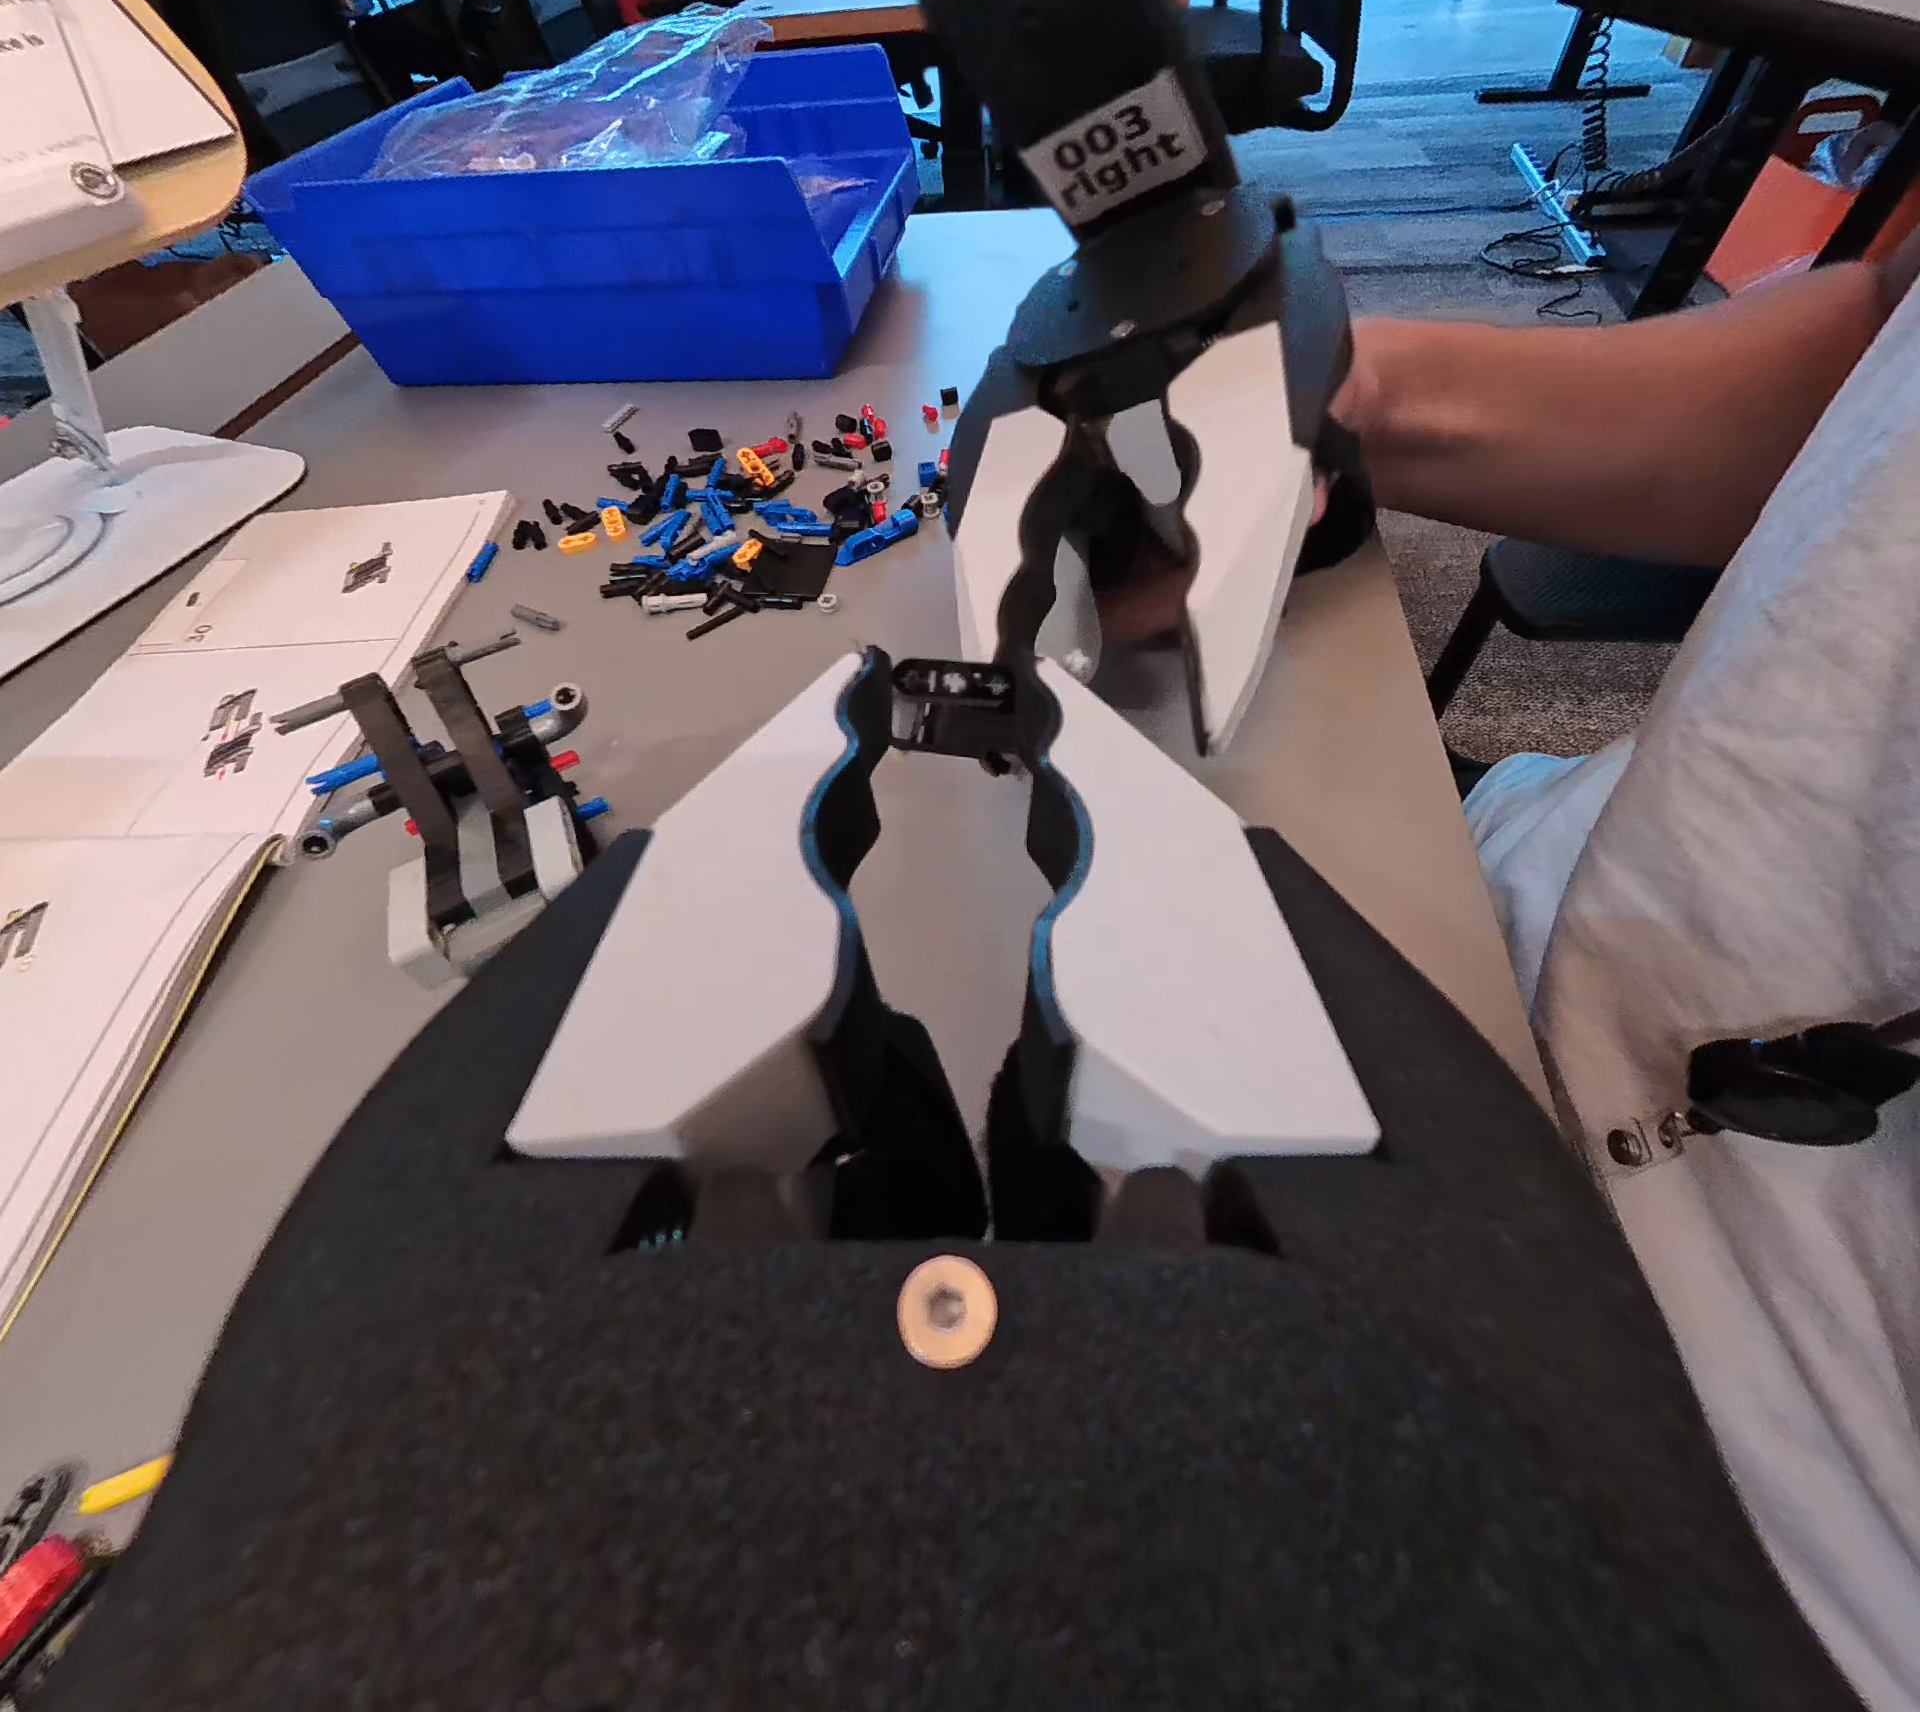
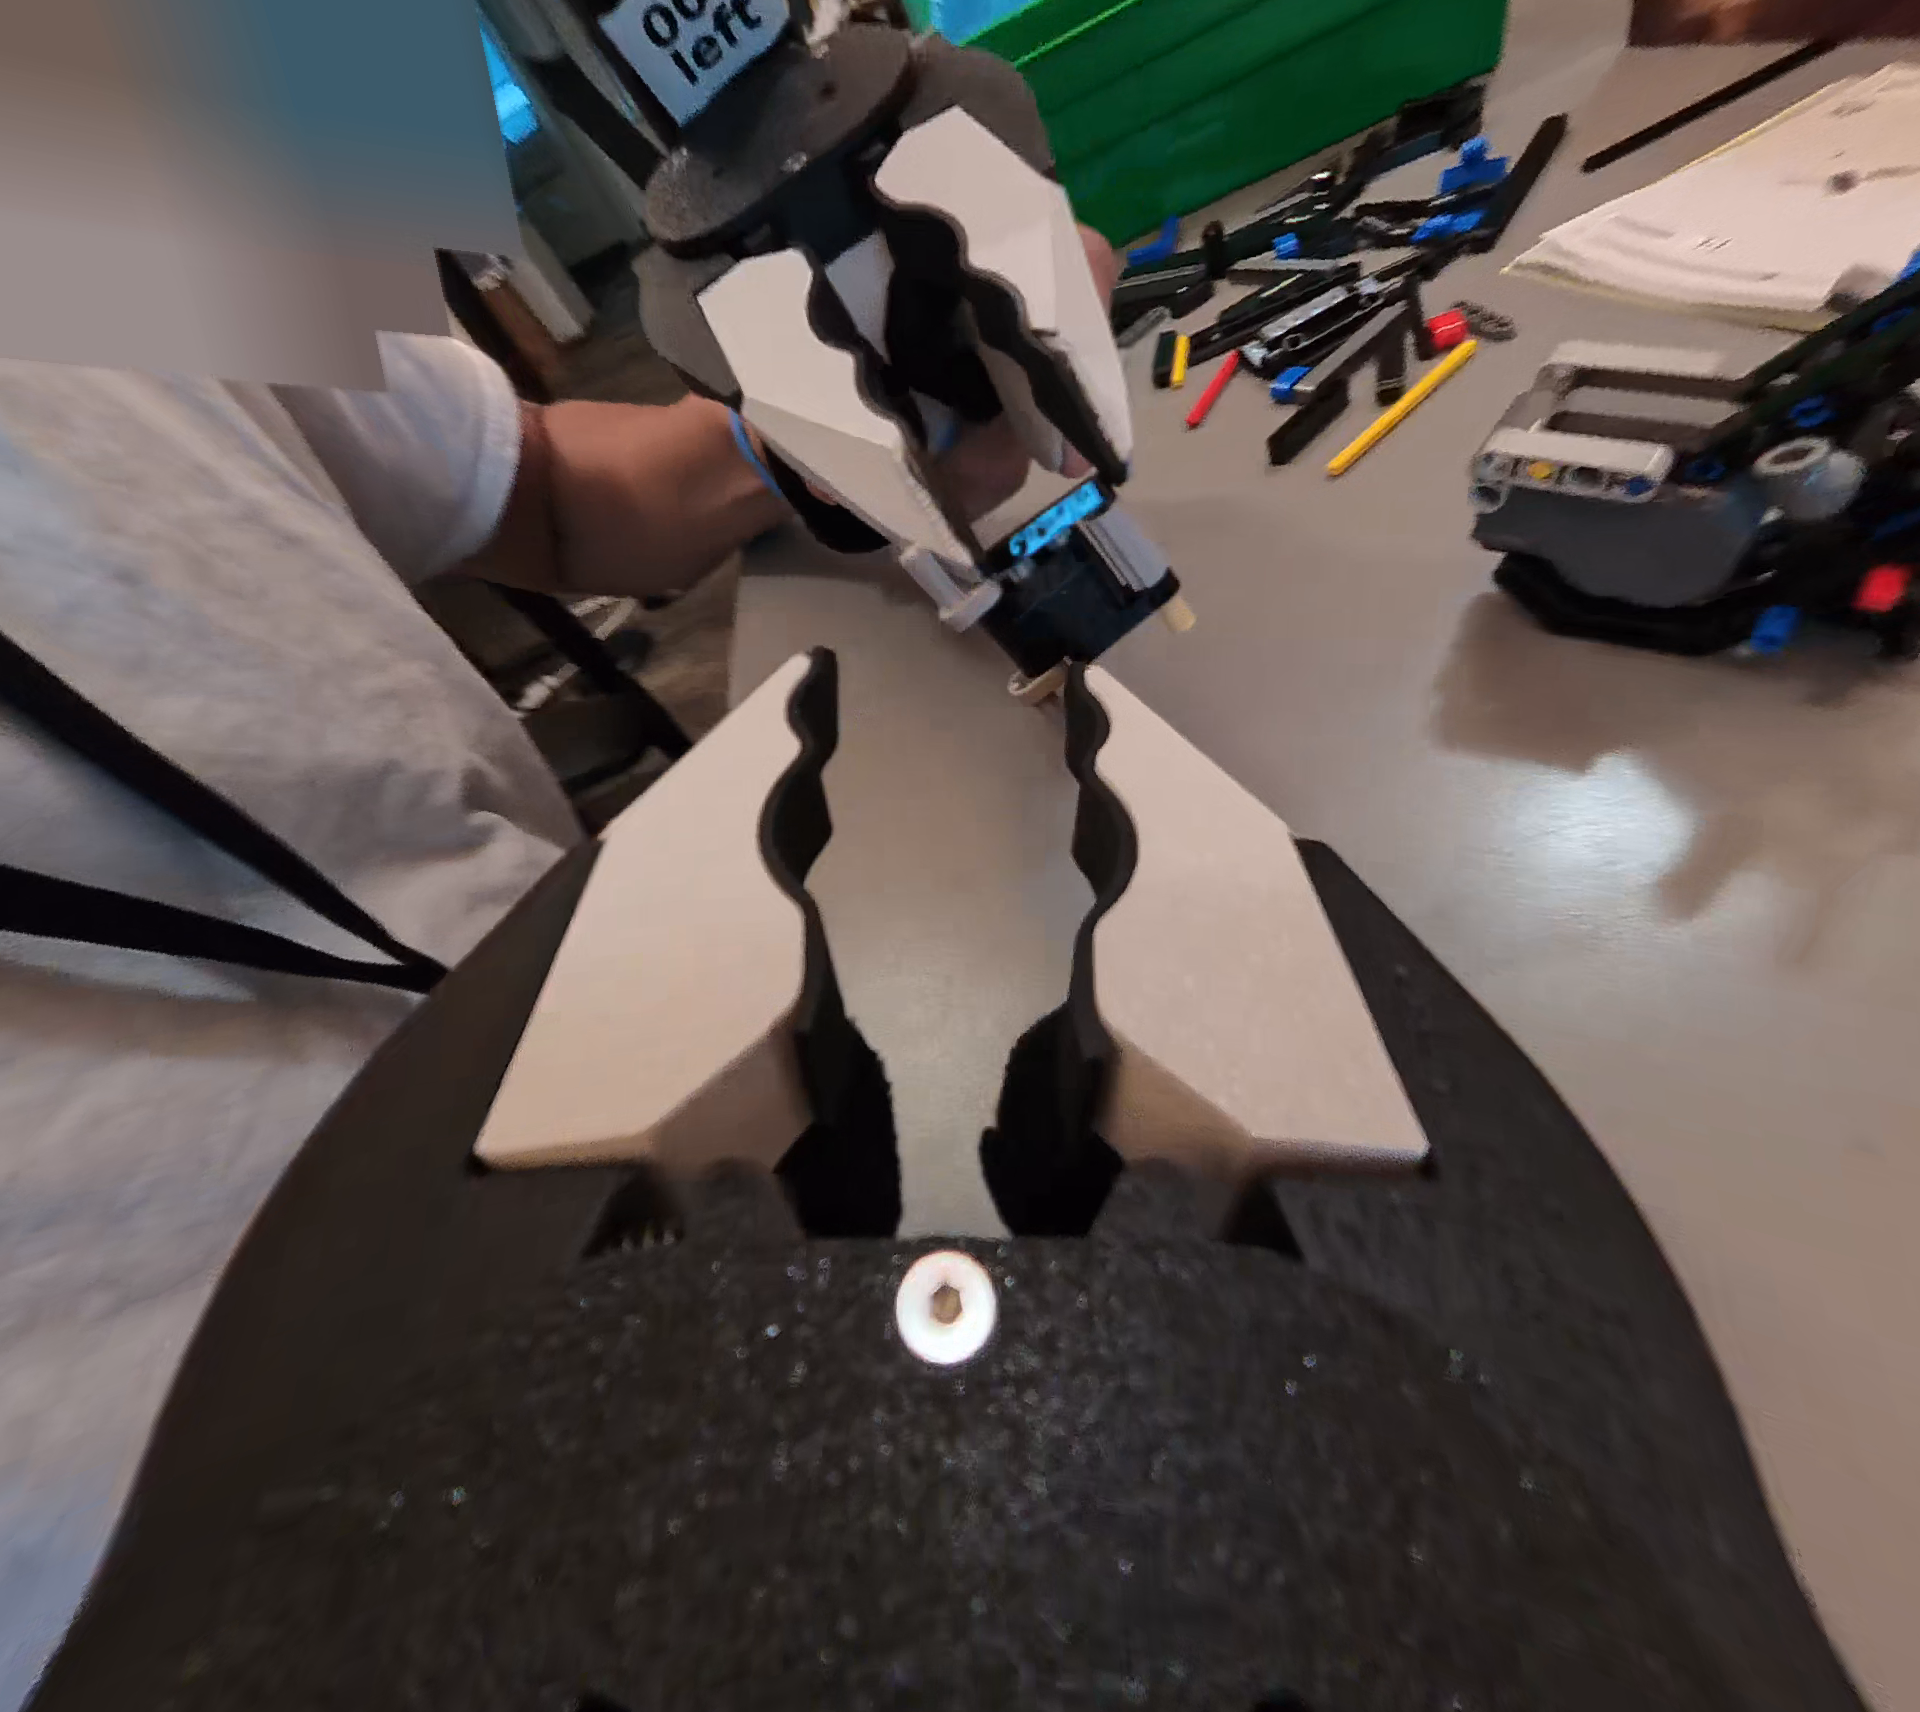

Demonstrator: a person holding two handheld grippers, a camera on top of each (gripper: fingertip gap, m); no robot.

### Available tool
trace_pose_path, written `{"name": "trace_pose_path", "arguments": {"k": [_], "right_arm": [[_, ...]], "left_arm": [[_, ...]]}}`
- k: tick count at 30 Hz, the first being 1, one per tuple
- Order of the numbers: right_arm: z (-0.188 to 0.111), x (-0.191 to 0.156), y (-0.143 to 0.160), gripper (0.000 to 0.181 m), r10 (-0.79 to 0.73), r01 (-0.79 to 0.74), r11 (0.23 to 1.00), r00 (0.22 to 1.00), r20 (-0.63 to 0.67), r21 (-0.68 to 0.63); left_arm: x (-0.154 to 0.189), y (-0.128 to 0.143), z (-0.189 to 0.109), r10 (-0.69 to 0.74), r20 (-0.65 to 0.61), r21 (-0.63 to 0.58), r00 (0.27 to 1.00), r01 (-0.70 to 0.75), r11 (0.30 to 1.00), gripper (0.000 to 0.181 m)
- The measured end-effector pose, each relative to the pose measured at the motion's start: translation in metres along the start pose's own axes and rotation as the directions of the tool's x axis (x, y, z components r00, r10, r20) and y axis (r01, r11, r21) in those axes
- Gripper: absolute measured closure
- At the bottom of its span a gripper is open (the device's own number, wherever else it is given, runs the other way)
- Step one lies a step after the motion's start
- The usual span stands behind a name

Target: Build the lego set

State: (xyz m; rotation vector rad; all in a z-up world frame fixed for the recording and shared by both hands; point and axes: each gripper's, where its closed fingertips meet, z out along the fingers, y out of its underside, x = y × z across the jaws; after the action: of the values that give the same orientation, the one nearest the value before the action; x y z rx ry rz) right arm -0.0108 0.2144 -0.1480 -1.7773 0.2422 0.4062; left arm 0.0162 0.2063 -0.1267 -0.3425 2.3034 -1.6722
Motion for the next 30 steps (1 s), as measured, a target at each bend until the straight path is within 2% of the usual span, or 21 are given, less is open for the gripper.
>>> {"name": "trace_pose_path", "arguments": {"k": [2, 7, 15, 21, 24, 26, 30], "right_arm": [[-0.002, -0.005, -0.001, 0.129, 0.067, -0.068, 0.998, 0.995, 0.069, 0.009], [-0.005, -0.009, -0.004, 0.127, 0.122, -0.125, 0.992, 0.984, 0.134, 0.012], [-0.012, -0.005, -0.015, 0.141, 0.234, -0.249, 0.967, 0.952, 0.196, 0.055], [-0.013, -0.004, -0.021, 0.132, 0.307, -0.334, 0.939, 0.920, 0.243, 0.079], [-0.014, 0.001, -0.025, 0.137, 0.383, -0.416, 0.905, 0.889, 0.252, 0.089], [-0.013, 0.005, -0.025, 0.145, 0.394, -0.425, 0.900, 0.889, 0.234, 0.098], [-0.014, 0.006, -0.026, 0.147, 0.390, -0.422, 0.898, 0.894, 0.222, 0.121]], "left_arm": [[0.001, 0.001, 0.000, 0.001, -0.001, -0.006, 1.000, -0.001, 1.000, 0.160], [0.004, 0.000, -0.001, 0.004, -0.010, -0.006, 1.000, -0.004, 1.000, 0.160], [0.007, -0.009, -0.003, 0.123, 0.075, -0.003, 0.990, -0.123, 0.992, 0.160], [0.008, -0.012, -0.002, 0.239, 0.143, -0.041, 0.960, -0.236, 0.971, 0.160], [0.008, -0.014, 0.001, 0.284, 0.174, -0.062, 0.943, -0.278, 0.959, 0.160], [0.007, -0.015, 0.002, 0.303, 0.202, -0.075, 0.931, -0.294, 0.953, 0.160], [0.005, -0.017, 0.002, 0.328, 0.226, -0.091, 0.917, -0.315, 0.945, 0.160]]}}
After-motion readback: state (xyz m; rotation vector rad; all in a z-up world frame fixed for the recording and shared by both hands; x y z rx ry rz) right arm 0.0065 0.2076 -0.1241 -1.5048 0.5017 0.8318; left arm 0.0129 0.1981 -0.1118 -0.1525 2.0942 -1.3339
